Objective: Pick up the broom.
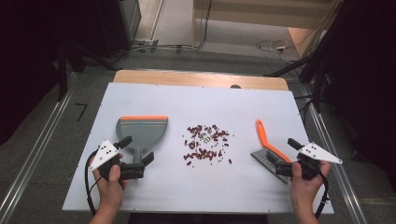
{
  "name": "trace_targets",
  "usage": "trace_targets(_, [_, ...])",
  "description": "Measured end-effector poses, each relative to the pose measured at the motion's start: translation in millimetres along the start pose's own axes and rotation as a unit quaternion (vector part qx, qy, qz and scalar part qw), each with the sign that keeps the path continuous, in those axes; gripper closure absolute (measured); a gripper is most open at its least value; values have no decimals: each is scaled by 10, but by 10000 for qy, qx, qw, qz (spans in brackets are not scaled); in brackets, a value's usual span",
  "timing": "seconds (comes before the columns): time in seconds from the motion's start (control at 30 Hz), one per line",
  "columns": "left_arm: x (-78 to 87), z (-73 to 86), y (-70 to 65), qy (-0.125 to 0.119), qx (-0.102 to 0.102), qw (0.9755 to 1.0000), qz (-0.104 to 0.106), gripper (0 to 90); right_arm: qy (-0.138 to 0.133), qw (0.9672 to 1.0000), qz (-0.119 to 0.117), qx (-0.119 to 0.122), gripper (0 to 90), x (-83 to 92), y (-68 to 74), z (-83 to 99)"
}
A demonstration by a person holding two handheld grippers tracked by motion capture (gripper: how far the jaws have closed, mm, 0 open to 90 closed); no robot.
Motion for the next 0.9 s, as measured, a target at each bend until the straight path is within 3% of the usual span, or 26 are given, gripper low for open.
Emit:
trace_targets(0.23, [-2,5,-7,26,-13,10000,12,0,35,10000,-33,43,0,10,24,-62])
trace_targets(0.53, [-27,2,1,32,-34,10000,1,0,91,9999,78,109,0,-36,10,-396])
trace_targets(0.7, [-29,8,11,71,-7,10000,-3,0,474,9988,123,71,0,-174,-65,-523])
trace_targets(0.77, [-31,6,12,65,2,10000,-4,0,622,9974,371,-29,0,-223,-121,-563])
trace_targets(0.8, [-32,5,13,64,5,10000,-6,0,693,9968,381,-97,0,-249,-146,-586])
trace_targets(0.9, [-32,9,20,73,9,10000,-6,0,890,9945,543,-40,0,-317,-218,-673])
Point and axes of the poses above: each handheld gripper's, and its own axes: x roughly backward along the jaws, z roughly out of its underside, y roughly to its left, the point moved 6 cm from there along -x, roughly forward along the jaws, and after that the axes turned 7 degrees about -z, right-handed, at the moved point
